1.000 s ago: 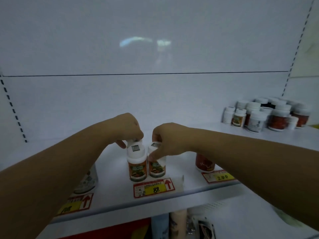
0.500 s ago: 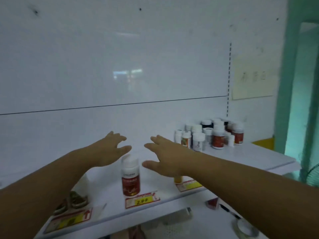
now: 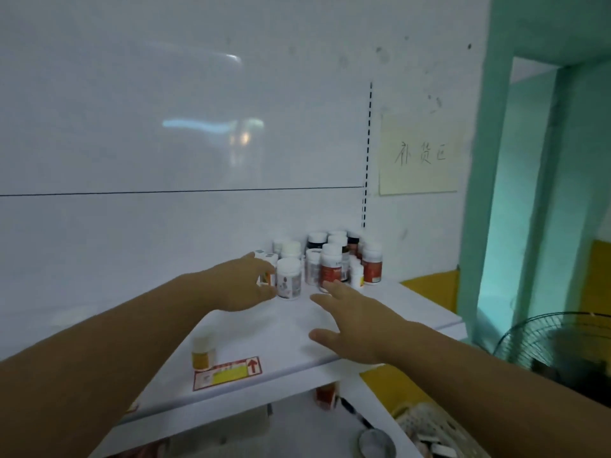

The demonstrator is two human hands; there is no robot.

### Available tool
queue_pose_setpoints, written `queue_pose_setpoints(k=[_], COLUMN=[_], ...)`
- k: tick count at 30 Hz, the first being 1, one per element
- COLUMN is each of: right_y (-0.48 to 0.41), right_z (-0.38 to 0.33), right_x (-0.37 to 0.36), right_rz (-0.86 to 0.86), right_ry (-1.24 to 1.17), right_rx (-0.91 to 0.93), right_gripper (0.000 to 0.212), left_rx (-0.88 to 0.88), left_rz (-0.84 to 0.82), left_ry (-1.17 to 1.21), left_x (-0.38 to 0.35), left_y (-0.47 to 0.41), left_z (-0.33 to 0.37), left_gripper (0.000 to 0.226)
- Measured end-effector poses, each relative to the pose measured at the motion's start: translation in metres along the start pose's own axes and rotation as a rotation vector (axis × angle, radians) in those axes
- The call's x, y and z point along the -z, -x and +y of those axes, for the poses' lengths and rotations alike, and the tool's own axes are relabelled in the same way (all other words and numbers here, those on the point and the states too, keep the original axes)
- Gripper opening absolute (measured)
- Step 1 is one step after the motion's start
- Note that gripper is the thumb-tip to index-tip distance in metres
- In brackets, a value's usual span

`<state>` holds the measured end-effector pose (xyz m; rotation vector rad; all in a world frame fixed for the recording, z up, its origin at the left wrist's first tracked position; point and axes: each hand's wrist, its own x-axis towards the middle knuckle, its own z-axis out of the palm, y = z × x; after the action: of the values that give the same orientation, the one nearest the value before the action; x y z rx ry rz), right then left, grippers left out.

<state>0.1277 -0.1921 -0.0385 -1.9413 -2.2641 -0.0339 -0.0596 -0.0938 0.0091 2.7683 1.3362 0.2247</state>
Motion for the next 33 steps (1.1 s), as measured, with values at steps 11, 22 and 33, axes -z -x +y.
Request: queue_pose_setpoints(k=[11,22,33], right_y=[-0.102,-0.174,-0.178], right_z=[0.09,0.14,0.156], right_x=[-0.01,-0.013,-0.019], right_rz=[0.274,0.295,0.34], right_ry=[-0.044,-0.128,-0.471], right_rx=[-0.088,-0.001,0.107], right_gripper=[0.043,0.053,0.047], left_rx=[-0.006,0.084,0.384], left_rz=[-0.042,-0.165,0.022], left_ry=[-0.077,-0.195,0.202], left_x=[-0.015,-0.023,-0.03], left_y=[-0.129,-0.181,-0.161], left_z=[-0.029,-0.027,0.002], left_gripper=[0.045,0.064,0.052])
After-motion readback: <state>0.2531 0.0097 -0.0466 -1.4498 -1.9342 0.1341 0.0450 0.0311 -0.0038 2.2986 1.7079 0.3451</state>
